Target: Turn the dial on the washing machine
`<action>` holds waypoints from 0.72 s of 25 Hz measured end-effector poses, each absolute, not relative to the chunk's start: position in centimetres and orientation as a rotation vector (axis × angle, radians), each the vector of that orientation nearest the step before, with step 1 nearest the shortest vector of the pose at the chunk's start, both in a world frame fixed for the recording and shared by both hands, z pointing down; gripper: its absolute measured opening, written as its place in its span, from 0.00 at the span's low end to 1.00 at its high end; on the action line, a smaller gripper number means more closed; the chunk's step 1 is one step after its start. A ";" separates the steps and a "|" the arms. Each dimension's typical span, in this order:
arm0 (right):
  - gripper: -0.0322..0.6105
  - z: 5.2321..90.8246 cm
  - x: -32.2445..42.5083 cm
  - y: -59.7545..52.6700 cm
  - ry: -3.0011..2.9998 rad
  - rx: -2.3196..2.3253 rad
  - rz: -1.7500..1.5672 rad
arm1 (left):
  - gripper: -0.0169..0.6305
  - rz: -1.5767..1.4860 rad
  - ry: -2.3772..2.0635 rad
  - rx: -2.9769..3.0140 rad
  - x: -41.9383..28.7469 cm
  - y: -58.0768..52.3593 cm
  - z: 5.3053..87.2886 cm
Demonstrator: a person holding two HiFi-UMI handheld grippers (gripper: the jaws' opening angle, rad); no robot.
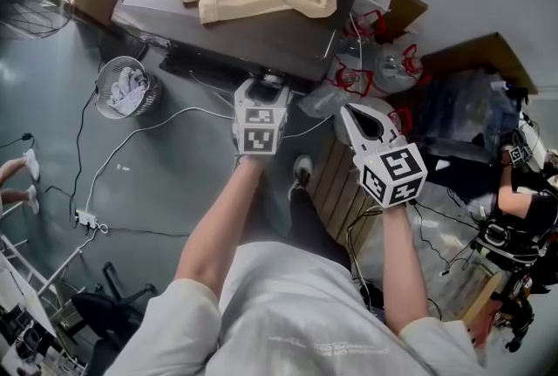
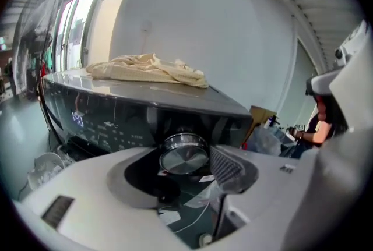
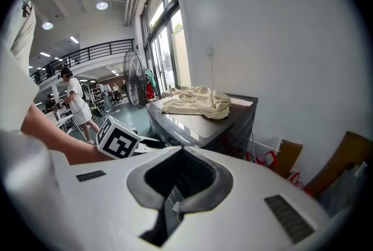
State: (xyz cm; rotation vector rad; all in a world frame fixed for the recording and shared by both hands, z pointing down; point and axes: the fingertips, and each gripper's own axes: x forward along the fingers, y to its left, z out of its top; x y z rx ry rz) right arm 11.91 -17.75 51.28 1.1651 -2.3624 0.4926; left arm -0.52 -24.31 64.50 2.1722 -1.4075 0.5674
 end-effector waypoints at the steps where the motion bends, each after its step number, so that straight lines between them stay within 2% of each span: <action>1: 0.07 51.3 11.9 -17.7 -2.362 1.164 0.493 | 0.44 0.533 -1.411 2.163 -0.6 -24.4 64.3; 18: 0.07 51.1 11.4 -17.5 -2.367 1.158 0.485 | 0.44 0.133 -1.215 1.952 -1.4 -24.2 64.9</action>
